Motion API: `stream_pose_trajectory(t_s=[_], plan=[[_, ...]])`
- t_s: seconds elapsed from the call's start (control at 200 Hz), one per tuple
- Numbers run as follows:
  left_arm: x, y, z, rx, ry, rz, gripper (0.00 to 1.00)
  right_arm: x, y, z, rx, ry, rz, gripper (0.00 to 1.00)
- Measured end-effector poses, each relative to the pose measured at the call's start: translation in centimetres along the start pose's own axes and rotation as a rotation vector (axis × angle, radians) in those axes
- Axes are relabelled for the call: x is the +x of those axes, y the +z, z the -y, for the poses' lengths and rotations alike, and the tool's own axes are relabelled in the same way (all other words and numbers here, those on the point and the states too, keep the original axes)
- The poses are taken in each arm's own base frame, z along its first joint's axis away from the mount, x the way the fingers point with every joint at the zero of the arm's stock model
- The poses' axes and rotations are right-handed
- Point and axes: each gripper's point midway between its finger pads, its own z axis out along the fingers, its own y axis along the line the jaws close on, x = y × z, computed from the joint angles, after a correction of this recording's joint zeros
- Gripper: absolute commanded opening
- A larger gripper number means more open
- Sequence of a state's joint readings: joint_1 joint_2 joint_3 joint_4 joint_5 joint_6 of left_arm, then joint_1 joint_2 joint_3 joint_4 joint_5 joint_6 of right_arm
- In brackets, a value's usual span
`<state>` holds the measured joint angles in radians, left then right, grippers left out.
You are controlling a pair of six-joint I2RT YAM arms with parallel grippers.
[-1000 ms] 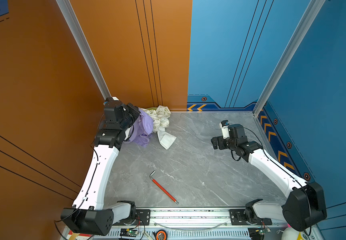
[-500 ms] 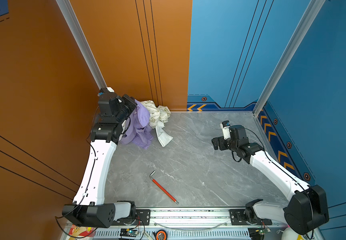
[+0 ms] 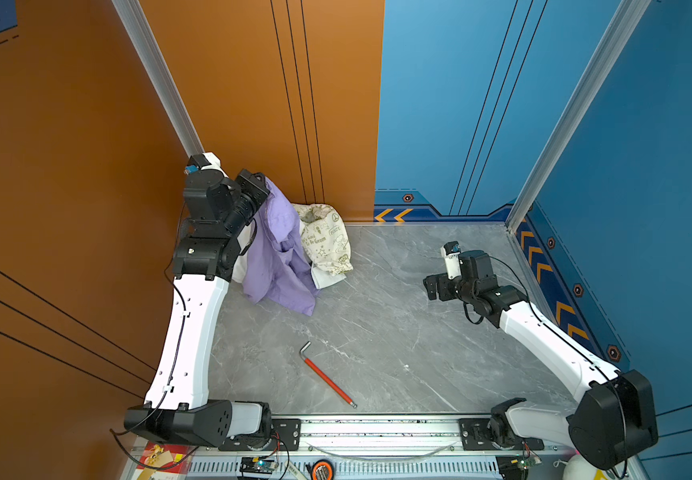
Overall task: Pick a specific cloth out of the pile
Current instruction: 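Lift the lavender cloth with the left gripper, pulling it from the pile, then lower the lavender cloth onto the table beside the pile with the left gripper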
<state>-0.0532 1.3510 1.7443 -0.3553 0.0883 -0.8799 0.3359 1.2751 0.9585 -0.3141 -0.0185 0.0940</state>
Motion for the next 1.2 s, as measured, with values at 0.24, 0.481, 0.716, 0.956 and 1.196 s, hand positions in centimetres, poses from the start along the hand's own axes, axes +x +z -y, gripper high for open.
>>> stream_pose_trajectory(t_s=[0.24,0.481,0.716,0.956,1.196], plan=[[2.9,1.0,1.0,0.051,0.028,-0.081,0.0,0.0,0.0,0.0,0.0,0.0,0.0,1.0],[12.2,3.6,-0.8,0.025,0.082,-0.304,0.1,0.0,0.0,0.0,0.0,0.0,0.0,1.0],[21.1,5.1,-4.0,-0.071,0.198,-0.584,0.69,0.0,0.0,0.1,0.005,0.0,0.0,1.0],[21.8,3.7,-4.5,-0.125,0.426,-0.656,0.99,0.0,0.0,0.3,0.015,0.0,0.001,1.0],[19.7,1.5,-6.6,-0.228,0.576,-0.63,0.99,0.0,0.0,0.3,0.015,0.0,0.001,1.0]])
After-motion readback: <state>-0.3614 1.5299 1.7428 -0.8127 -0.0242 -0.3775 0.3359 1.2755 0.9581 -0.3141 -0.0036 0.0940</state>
